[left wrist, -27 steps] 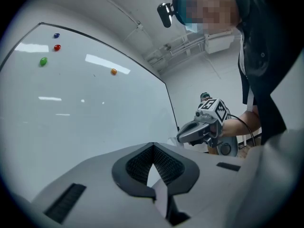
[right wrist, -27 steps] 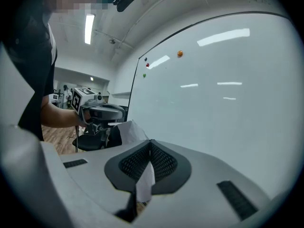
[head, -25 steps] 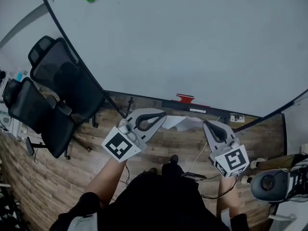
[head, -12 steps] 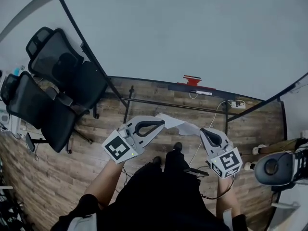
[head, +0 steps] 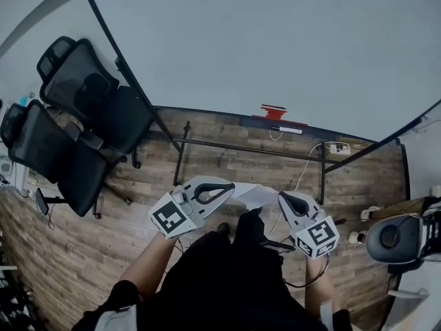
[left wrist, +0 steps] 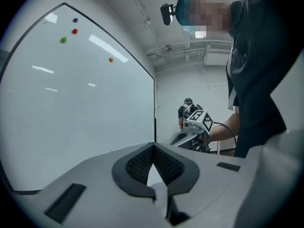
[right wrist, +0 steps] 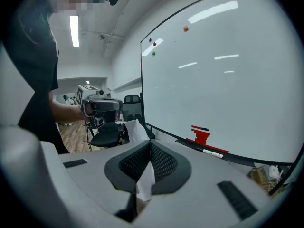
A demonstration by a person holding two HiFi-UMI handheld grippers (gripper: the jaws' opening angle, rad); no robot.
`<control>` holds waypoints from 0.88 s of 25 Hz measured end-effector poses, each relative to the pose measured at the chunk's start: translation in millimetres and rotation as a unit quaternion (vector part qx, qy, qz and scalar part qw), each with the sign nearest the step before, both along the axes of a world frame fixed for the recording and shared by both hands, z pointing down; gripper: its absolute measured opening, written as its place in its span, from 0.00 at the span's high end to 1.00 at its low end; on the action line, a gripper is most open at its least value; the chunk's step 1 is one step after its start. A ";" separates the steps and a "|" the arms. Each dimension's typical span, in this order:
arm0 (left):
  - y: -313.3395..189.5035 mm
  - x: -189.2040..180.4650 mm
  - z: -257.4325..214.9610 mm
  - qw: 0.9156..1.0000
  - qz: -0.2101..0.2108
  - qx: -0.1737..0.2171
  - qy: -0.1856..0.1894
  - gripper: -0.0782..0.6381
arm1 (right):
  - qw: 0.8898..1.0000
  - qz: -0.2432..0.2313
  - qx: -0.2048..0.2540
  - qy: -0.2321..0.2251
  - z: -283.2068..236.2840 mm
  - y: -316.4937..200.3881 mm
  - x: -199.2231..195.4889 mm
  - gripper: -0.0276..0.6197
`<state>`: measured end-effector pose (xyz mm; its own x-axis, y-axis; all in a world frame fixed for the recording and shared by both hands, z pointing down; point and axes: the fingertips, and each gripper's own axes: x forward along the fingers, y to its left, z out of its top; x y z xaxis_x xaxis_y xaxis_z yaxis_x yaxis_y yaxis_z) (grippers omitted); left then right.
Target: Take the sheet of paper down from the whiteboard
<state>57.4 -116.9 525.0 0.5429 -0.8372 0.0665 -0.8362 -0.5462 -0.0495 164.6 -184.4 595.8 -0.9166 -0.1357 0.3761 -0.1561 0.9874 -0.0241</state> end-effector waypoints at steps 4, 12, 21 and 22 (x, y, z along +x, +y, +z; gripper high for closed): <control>1.6 2.4 -5.2 1.000 0.008 0.004 0.005 0.87 | 1.000 -0.001 0.014 0.006 -1.7 1.8 -1.0 0.93; 2.4 12.1 -5.6 1.000 0.027 0.007 0.013 0.87 | 0.999 0.008 0.032 0.011 -3.4 0.6 2.9 0.93; -0.1 12.7 -12.2 0.999 0.036 0.019 0.022 0.87 | 0.999 0.025 0.045 0.004 -8.7 -1.5 2.2 0.93; -0.2 12.1 -12.3 0.999 0.034 0.018 0.024 0.87 | 0.998 0.027 0.048 0.004 -9.0 -2.0 2.9 0.93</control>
<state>69.5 -117.2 512.7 0.6000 -0.7999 0.0093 -0.7994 -0.6000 -0.0313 167.4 -186.4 586.8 -0.9044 -0.2205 0.3652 -0.2085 0.9753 0.0724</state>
